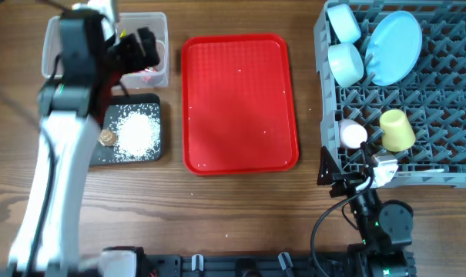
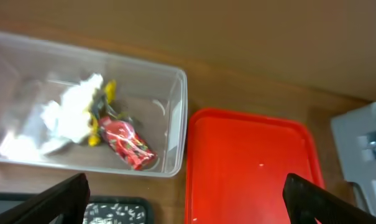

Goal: Sort waste into correct bins and load items into the dishwasher rack

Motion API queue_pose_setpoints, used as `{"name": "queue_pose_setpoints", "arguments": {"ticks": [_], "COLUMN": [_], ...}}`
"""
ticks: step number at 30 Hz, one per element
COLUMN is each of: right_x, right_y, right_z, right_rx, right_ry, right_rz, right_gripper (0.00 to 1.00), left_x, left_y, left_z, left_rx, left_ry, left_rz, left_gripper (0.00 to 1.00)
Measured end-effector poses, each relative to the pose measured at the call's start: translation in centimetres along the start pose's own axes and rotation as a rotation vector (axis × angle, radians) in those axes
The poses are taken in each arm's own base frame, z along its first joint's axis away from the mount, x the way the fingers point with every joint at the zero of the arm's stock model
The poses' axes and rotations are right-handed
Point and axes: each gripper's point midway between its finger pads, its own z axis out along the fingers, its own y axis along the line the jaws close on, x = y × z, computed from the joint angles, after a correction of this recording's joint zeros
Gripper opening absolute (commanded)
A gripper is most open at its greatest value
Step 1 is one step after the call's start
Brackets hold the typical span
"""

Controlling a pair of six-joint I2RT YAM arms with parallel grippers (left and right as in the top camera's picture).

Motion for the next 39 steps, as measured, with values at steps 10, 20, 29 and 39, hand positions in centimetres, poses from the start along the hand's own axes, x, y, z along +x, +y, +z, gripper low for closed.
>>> {"name": "queue_pose_setpoints", "arguments": {"ticks": [10, 20, 29, 39], "right_x": [-0.1, -0.1, -0.1, -0.1], "right_y": [0.1, 0.1, 0.1, 0.1], "right_z": [0.0, 0.0, 0.0, 0.0], "right_rx": [-0.002, -0.002, -0.002, -0.002], "right_ry": [-0.006, -0.006, -0.006, -0.006], "right_rz": [-0.001, -0.001, -0.001, -0.001], "right_gripper": [1.0, 1.0, 1.0, 1.0], "left_x": [13.3, 17.2, 18.1, 19.9], "left_y": [4.2, 5.2, 5.4, 5.9], "left_z": [-7.2, -8.7, -9.2, -8.1], "left_rx": [0.043, 0.057, 0.074, 0.071], "left_ry": [-0.333, -0.446, -0.528, -0.514], "left_rz": [0.032, 0.04, 0.044, 0.039], "left_gripper": [1.0, 1.0, 1.0, 1.0]}}
